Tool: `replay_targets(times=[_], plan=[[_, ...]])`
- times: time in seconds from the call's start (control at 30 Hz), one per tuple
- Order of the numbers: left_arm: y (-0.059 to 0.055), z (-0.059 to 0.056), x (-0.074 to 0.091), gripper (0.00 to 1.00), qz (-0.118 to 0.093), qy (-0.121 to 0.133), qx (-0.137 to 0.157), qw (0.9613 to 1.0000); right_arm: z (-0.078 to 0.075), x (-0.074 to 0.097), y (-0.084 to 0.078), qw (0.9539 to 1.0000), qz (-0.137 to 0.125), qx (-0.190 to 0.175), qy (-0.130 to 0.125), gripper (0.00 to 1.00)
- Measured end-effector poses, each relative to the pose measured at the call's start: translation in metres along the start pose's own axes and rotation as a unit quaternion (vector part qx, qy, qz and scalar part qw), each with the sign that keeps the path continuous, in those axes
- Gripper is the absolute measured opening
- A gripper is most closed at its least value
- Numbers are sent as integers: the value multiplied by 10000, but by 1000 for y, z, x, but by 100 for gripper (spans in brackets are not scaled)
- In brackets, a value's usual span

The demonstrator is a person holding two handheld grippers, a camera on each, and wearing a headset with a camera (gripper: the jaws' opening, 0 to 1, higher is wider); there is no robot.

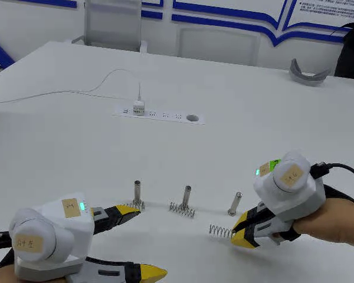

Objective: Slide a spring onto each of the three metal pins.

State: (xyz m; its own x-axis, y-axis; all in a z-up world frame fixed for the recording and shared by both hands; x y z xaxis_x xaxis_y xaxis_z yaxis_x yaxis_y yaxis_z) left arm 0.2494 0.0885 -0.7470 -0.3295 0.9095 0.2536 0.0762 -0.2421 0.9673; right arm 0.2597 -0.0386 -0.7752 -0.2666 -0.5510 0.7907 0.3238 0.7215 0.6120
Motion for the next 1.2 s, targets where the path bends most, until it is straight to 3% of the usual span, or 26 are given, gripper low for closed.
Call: replay_targets(times=[0.43,1.2], plan=[[4,-12,-20,53,52,-354,-176,9992,32,-4,37,9968,-156,656,440,11],[9,-24,-26,16,10,-599,-538,9968,51,-11,54,9886,-46,1312,742,11]])
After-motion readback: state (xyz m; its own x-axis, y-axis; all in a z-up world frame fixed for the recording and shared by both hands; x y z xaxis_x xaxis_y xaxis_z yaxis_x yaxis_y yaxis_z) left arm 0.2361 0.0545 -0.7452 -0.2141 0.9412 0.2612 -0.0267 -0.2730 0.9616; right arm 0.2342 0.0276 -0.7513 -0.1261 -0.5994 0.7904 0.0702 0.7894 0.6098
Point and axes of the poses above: the centre of the closed fingertips' face, and the gripper's own axes: x roughly backward along the fingers, z roughly to its left, y roughly out of its top, the point moved 1 cm from there along x, roughly backward along the fingers, and after that the axes turned 7 degrees about -z, right-handed, at the moved point
